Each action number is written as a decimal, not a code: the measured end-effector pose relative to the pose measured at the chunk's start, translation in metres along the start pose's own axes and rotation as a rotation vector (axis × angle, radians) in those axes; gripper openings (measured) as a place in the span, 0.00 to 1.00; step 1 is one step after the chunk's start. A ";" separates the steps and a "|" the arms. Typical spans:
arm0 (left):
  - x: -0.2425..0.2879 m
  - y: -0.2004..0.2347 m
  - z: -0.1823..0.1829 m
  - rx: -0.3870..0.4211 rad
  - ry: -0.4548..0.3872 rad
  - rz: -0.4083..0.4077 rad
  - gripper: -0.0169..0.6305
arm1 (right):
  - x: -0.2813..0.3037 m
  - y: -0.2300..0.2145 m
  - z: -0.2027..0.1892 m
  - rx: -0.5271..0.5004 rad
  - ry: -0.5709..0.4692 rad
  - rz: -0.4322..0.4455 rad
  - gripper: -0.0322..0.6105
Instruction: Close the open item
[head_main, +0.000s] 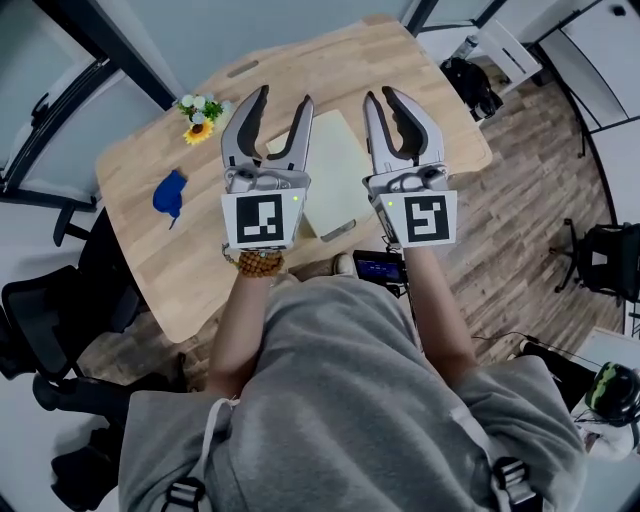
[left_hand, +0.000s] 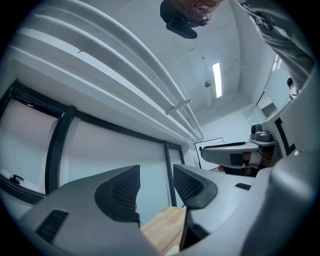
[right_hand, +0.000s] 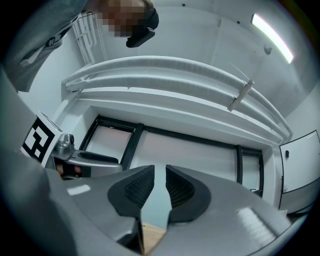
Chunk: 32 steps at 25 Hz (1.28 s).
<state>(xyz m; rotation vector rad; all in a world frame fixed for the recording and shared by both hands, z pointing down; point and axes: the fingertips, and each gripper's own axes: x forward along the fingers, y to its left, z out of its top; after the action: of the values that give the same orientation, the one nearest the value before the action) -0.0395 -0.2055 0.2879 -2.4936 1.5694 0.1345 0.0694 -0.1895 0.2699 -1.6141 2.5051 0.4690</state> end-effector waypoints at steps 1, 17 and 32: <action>-0.002 0.000 -0.003 -0.006 0.002 0.006 0.35 | 0.000 0.002 -0.001 0.007 -0.008 -0.002 0.17; -0.023 -0.020 -0.026 0.120 -0.031 0.038 0.23 | -0.026 0.014 -0.057 0.069 0.096 0.013 0.14; -0.028 -0.027 -0.091 -0.011 0.077 0.047 0.17 | -0.049 0.025 -0.107 0.101 0.193 0.019 0.11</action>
<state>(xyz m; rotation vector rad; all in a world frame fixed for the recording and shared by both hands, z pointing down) -0.0298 -0.1882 0.3848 -2.4991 1.6614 0.0547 0.0743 -0.1723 0.3891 -1.6719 2.6349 0.1923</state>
